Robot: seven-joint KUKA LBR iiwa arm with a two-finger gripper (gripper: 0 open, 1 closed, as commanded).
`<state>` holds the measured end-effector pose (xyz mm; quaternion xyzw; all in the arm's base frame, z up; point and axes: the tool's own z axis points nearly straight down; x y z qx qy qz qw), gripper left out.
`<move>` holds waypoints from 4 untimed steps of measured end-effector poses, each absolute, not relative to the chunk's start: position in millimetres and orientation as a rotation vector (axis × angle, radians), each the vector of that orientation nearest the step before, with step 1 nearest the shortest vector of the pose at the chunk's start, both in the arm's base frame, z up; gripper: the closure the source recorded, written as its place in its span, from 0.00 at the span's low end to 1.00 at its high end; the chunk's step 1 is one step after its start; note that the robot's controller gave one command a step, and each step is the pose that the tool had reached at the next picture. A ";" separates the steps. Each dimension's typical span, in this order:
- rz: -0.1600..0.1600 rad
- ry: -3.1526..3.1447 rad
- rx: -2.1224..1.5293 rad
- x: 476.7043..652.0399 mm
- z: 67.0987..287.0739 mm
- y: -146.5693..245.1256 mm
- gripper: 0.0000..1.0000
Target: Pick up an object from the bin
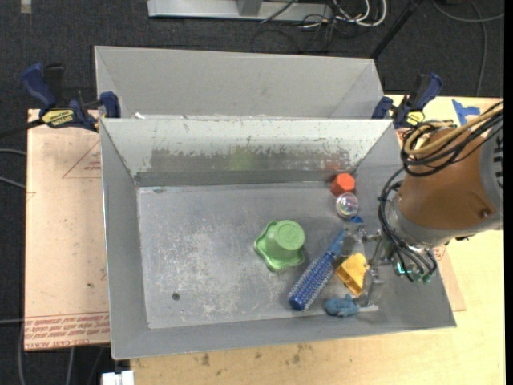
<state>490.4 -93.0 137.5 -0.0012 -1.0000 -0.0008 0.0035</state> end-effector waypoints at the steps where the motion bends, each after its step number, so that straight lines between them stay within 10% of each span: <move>1: -0.001 -3.149 -0.003 529.6 68.6 -91.0 0.00; 2: -0.005 -3.148 0.003 529.1 71.4 -88.9 1.00; 3: 0.002 -3.148 0.059 503.1 174.4 -91.5 1.00; 4: 0.001 -3.146 0.095 489.4 224.2 -80.0 1.00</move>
Offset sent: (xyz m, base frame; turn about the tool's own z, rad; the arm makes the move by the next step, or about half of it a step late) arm 0.0362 0.0014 -0.0675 -0.0004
